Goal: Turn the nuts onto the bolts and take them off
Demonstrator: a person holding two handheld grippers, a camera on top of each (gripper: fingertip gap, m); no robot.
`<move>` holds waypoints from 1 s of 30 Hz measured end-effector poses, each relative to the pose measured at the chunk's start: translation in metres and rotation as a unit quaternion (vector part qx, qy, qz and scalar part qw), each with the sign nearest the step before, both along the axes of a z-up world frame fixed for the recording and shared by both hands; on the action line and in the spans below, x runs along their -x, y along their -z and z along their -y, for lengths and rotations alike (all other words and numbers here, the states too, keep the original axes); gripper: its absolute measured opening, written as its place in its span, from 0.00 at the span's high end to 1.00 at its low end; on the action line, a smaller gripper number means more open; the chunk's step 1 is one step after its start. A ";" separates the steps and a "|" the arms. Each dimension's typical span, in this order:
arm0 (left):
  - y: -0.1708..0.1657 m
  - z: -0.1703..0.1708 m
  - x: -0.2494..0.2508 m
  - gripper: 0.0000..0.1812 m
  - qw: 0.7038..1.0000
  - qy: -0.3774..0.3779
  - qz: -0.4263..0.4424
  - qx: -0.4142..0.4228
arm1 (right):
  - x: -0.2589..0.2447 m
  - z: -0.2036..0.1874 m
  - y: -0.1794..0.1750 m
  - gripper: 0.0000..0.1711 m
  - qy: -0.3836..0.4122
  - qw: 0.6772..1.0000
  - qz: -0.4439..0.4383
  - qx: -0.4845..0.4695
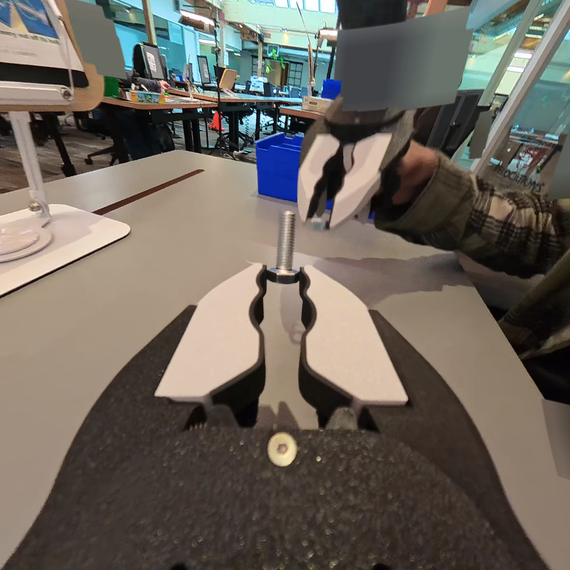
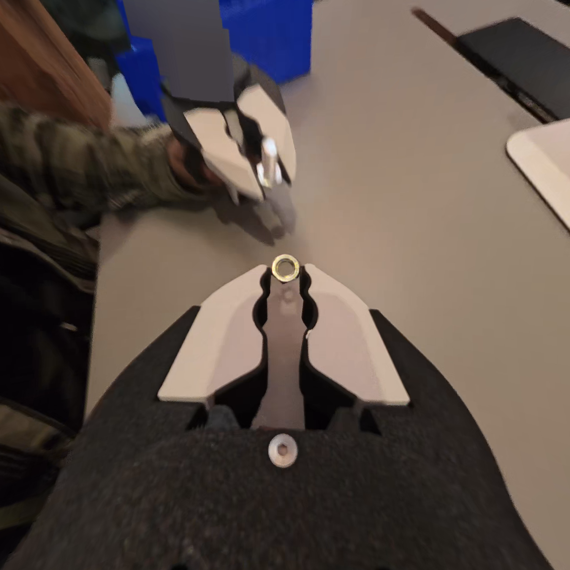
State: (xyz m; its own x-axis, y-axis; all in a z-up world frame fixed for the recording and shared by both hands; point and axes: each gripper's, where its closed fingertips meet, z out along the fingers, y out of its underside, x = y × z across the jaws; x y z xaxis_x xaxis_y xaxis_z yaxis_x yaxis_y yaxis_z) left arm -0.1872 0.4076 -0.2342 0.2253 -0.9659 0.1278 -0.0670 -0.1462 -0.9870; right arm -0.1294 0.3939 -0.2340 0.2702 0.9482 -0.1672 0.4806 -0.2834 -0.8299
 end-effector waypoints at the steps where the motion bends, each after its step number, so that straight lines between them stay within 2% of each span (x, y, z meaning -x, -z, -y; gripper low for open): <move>1: 0.002 0.002 -0.001 0.89 1.000 0.004 -0.008 -0.003 | 0.007 0.001 -0.009 0.90 -0.005 1.000 -0.011 0.005; 8: 0.014 0.010 -0.010 0.89 0.998 0.018 -0.064 -0.017 | 0.039 -0.001 -0.026 0.90 -0.009 0.999 -0.032 0.028; 22: 0.011 0.018 -0.015 0.90 0.997 0.038 -0.059 -0.020 | 0.046 0.006 -0.022 0.90 -0.043 0.999 0.004 0.010; 30: 0.020 0.025 -0.021 0.90 0.994 0.056 -0.091 -0.012 | 0.037 0.012 -0.009 0.90 -0.129 0.978 0.131 -0.094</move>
State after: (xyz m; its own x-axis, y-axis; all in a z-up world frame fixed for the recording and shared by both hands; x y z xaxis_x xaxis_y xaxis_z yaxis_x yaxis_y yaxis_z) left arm -0.1667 0.3824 -0.2544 0.1325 -0.9887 0.0705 -0.2591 -0.1032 -0.9603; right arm -0.1665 0.3820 -0.2249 0.0275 0.9979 0.0593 0.7192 0.0215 -0.6945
